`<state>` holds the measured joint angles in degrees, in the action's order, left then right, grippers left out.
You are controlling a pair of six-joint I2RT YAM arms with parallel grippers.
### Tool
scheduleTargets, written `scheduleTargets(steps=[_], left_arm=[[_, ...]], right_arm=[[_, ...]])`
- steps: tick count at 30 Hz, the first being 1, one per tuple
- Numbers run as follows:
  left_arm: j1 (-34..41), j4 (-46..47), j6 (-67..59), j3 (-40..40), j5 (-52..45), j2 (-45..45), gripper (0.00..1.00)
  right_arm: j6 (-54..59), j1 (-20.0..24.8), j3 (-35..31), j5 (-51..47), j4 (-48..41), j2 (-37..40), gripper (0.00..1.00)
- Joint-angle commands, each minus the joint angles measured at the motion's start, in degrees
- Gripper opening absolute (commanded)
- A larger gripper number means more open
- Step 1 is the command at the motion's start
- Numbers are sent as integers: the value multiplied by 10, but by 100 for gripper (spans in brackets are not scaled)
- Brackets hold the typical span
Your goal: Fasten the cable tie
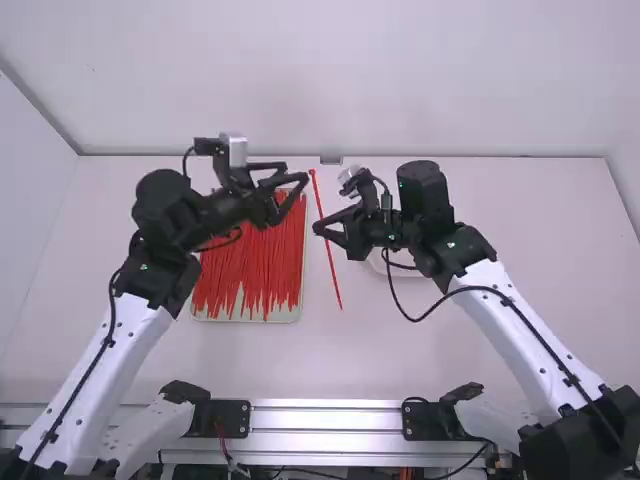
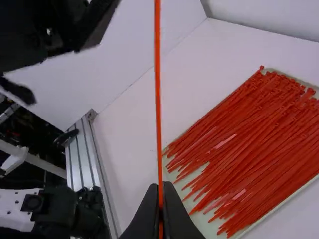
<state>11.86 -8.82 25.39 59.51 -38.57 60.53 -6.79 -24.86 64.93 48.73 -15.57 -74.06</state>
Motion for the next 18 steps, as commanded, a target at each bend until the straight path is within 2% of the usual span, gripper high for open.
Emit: scheduleTargets(steps=[1, 6, 7, 13, 18], left_arm=[[-45, -14, -33, 41, -127, -5, 73], [-88, -97, 7, 84, -289, 43, 89], [-85, -118, 16, 96, -315, 58, 98], [-50, -141, 22, 150, -348, 117, 99], [-6, -163, 22, 200, -380, 163, 99]], right_arm=[[40, 24, 19, 73, 3, 24, 0], [57, 66, 19, 139, 45, 52, 0], [57, 73, 19, 150, 63, 58, 0], [50, 95, 19, 160, 146, 75, 0], [53, 103, 19, 207, 229, 73, 0]])
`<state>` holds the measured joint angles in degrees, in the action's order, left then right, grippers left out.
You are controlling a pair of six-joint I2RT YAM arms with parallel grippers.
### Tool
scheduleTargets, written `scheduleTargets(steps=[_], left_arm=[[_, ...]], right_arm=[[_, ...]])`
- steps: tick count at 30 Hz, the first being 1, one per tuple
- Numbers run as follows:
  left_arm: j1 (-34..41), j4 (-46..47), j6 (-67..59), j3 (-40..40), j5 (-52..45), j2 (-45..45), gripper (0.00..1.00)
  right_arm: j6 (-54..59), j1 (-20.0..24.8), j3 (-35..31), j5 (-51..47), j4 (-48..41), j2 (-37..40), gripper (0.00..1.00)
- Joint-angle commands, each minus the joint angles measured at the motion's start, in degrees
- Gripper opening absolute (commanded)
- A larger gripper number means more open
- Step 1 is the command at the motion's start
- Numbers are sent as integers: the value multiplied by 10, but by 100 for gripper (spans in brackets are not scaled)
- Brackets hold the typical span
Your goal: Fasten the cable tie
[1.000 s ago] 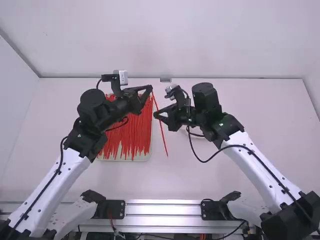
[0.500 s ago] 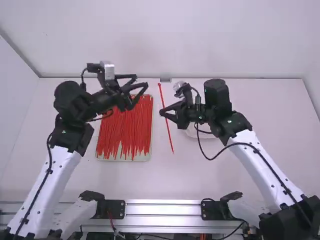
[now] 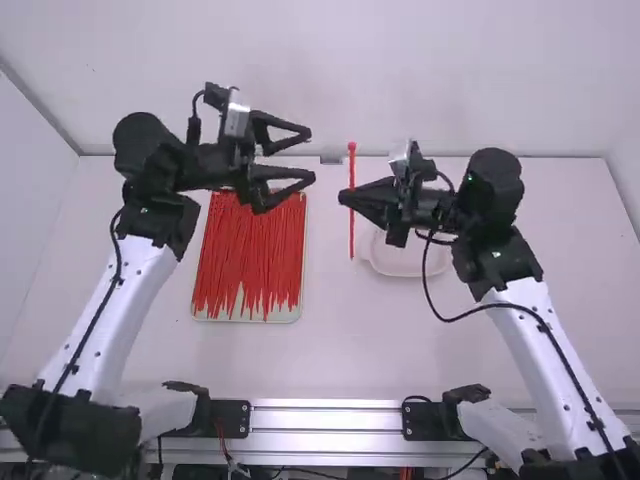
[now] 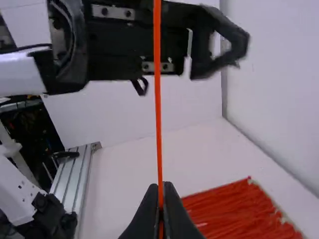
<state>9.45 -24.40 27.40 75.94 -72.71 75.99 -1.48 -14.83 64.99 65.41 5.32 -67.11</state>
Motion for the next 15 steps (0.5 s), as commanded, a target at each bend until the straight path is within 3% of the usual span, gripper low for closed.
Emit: scheduleTargets(steps=[1, 7, 12, 15], left_arm=[[21, -7, 2, 39, -39, 11, 99], [60, 3, 2, 90, -49, 45, 91], [74, -6, 2, 97, -42, 47, 73], [75, -10, 2, 97, -42, 47, 57]], right_arm=[[-1, 2, 18, 43, 24, 3, 0], [-2, -9, 18, 53, 45, -6, 0], [-2, -16, 18, 53, 46, -8, 0], [-2, -21, 18, 53, 47, -8, 0]])
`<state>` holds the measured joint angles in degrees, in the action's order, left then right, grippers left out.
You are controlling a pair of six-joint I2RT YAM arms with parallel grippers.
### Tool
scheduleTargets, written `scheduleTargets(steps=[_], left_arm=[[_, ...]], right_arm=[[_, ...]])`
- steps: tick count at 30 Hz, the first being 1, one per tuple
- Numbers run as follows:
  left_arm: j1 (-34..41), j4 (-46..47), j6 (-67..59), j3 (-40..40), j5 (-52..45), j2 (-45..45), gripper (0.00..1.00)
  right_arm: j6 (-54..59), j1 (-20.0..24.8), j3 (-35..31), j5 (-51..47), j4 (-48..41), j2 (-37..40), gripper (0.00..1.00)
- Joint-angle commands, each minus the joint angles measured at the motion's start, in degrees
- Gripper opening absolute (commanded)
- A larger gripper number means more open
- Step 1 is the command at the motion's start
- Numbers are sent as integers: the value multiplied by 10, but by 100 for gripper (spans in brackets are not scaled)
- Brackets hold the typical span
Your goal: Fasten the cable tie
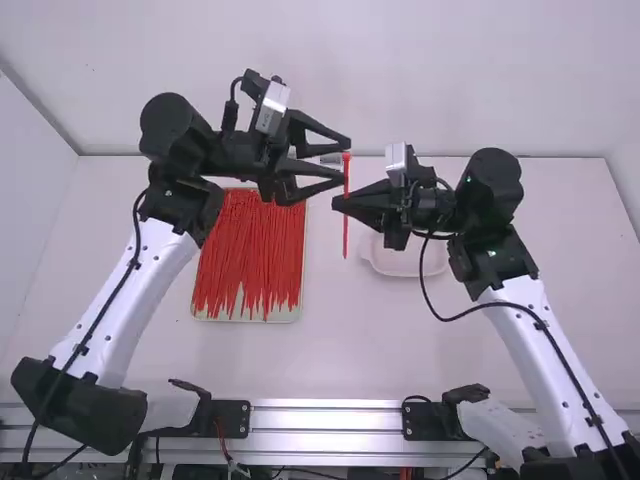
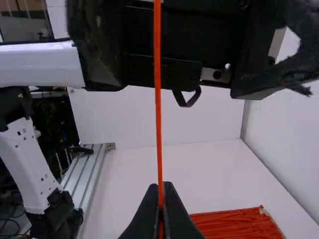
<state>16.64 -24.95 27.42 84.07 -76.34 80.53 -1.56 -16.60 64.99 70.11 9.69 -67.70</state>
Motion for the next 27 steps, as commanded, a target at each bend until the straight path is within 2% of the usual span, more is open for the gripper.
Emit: scheduleTargets(steps=[1, 5, 10, 16, 19, 23, 25, 26, 27], left_arm=[[3, -4, 2, 16, -6, 2, 54], [5, -4, 5, 15, -6, 2, 45], [10, -6, 5, 15, -6, 2, 24], [22, -36, 32, 15, -7, 2, 19], [19, -36, 32, 15, -6, 2, 3], [20, -34, 33, 15, -6, 2, 2], [16, -34, 42, 15, 8, 2, 2], [17, -39, 51, 16, 14, 2, 2], [17, -43, 55, 16, 16, 2, 2]], right_arm=[[-2, -4, 18, 6, 4, -2, 0], [-9, 1, 18, 5, 4, -1, 0], [-21, 4, 18, 4, 4, -1, 0], [-27, 9, 18, 4, 6, -1, 0], [-27, 8, 18, 4, 5, -1, 0], [-27, 4, 18, 4, 4, -1, 0], [-32, 7, 18, 4, 4, -1, 24], [-39, 10, 18, 4, 4, -1, 41], [-45, 11, 18, 4, 4, -1, 47]])
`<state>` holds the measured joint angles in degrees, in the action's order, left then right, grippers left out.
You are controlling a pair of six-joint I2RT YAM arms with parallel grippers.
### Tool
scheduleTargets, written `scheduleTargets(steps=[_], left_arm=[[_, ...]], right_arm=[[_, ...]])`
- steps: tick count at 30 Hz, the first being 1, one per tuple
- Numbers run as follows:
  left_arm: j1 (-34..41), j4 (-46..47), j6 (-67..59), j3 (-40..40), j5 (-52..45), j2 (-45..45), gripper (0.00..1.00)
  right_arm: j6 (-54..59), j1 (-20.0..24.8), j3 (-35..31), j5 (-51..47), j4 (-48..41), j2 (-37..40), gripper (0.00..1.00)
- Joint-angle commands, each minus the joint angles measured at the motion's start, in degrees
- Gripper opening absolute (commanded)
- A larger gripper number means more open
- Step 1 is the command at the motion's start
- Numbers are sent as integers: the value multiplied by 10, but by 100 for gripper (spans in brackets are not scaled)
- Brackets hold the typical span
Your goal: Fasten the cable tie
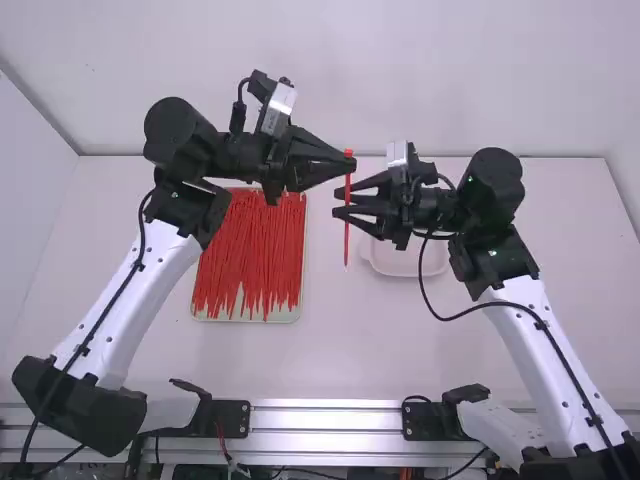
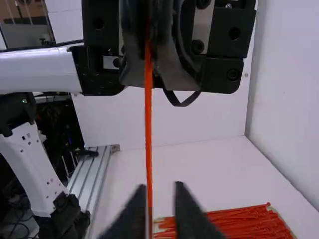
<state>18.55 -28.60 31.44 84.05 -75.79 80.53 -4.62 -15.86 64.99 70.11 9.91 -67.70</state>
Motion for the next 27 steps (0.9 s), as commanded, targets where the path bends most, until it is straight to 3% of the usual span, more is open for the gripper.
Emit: scheduleTargets(steps=[1, 3, 6, 12, 20, 23, 27], left_arm=[[-2, -14, 21, 16, 12, 2, 2], [-7, -20, 39, 24, 15, 2, 2], [-19, -2, 44, 46, 17, 2, 2], [-26, 50, 28, 110, 19, 2, 2], [-38, 159, -12, 215, 14, 32, 2], [-37, 180, -10, 248, 15, 48, 2], [-40, 192, -10, 275, 13, 66, 2]], right_arm=[[-23, 8, 18, 4, 2, -1, 57], [-29, 13, 18, 6, -9, -1, 68], [-12, 16, 18, 6, -34, -1, 75], [61, 16, 18, 7, -113, -1, 77], [126, -8, 18, 36, -149, -1, 76], [126, -14, 18, 36, -151, -1, 68], [125, -14, 18, 39, -152, -1, 43]])
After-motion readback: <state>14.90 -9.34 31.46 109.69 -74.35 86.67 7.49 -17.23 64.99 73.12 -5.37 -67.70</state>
